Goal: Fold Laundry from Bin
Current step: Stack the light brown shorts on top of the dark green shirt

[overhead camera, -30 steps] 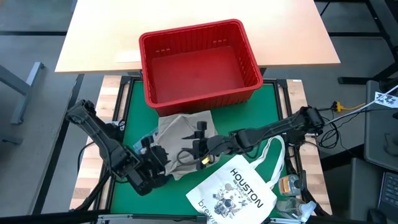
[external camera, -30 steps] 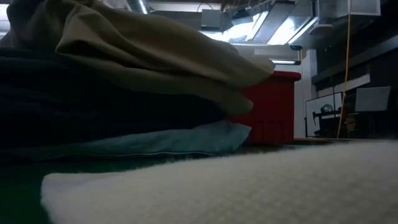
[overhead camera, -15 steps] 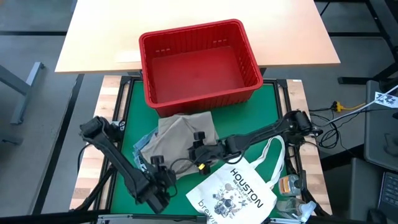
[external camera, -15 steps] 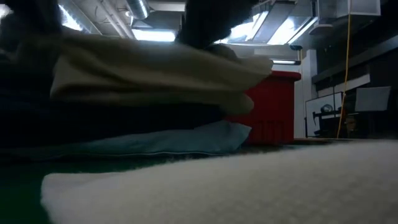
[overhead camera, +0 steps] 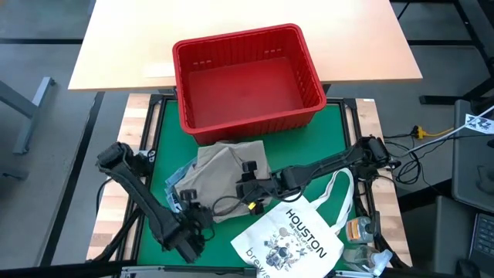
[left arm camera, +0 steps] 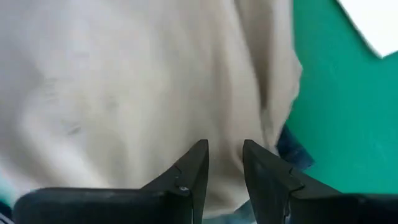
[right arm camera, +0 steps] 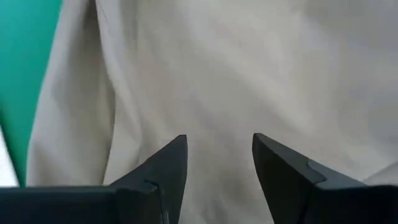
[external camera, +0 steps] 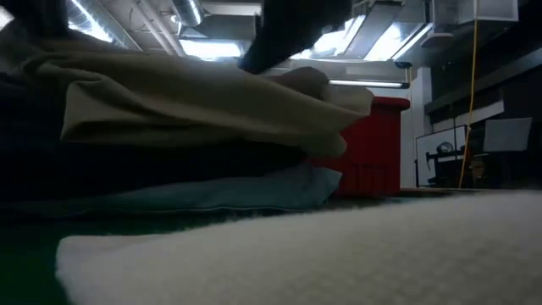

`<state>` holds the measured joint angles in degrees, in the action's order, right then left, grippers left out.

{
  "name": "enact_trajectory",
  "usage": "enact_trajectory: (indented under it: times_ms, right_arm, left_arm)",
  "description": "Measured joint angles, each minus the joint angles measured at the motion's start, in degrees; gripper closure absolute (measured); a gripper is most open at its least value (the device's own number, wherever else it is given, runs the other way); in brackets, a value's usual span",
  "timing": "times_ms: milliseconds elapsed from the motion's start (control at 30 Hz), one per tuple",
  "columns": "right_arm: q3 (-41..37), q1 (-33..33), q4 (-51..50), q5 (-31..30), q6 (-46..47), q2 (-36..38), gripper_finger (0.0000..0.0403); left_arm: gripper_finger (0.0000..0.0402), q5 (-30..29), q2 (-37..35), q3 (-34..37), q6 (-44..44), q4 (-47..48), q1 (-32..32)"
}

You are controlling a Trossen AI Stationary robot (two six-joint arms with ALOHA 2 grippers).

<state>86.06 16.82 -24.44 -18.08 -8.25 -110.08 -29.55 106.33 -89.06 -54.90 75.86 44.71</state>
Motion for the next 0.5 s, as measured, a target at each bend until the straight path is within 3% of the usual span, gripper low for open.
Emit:
enact_trajectory:
  times_ms: [267, 500]
  right_arm:
    - [5.44, -0.71, 3.24, -4.82, -5.89, 0.9, 0.0221]
    - [5.51, -7.62, 10.97, 1.51, -2.29, 0.73, 0.0221]
  left_arm:
    - [0.0308, -4.41, -8.74, -0.02, -5.97, 4.6, 2.05]
    - [0.0308, -12.85, -9.72, 1.01, -23.49, 14.22, 4.56]
